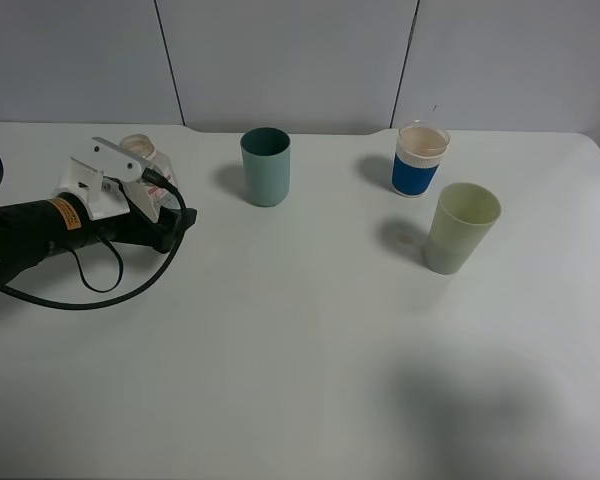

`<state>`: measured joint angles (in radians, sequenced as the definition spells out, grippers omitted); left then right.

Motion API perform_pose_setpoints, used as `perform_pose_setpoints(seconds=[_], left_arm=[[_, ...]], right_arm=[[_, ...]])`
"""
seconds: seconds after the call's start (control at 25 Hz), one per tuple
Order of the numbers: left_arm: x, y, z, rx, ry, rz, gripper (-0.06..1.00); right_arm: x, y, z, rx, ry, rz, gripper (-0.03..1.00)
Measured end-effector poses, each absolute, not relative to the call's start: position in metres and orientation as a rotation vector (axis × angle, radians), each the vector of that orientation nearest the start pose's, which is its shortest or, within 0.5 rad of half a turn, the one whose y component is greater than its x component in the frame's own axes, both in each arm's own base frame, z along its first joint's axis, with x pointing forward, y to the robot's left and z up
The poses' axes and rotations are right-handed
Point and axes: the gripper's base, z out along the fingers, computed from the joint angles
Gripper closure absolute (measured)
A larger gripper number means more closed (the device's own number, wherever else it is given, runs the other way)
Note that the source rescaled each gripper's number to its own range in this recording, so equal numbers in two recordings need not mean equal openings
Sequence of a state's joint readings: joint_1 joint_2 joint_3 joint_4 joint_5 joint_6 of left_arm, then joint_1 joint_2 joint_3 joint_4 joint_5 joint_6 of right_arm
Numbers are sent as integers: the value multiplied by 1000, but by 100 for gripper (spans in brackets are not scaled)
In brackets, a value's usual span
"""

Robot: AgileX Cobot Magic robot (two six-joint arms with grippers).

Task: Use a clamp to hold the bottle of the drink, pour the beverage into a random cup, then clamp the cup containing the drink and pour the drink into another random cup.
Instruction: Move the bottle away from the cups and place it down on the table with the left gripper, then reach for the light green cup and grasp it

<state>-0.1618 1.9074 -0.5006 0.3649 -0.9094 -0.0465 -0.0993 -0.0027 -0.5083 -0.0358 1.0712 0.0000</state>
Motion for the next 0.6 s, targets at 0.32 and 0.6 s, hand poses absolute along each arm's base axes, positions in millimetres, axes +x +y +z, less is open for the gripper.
perform_pose_setpoints(seconds=[0.32,0.6], left_arm=[[284,-72,116,522,1904,-258,-5],[276,-67,142,470,1869,-220,-5]], right_arm=[[-7,-2,279,104,2042,-105,2],[-7,-2,279,104,2042,-105,2]])
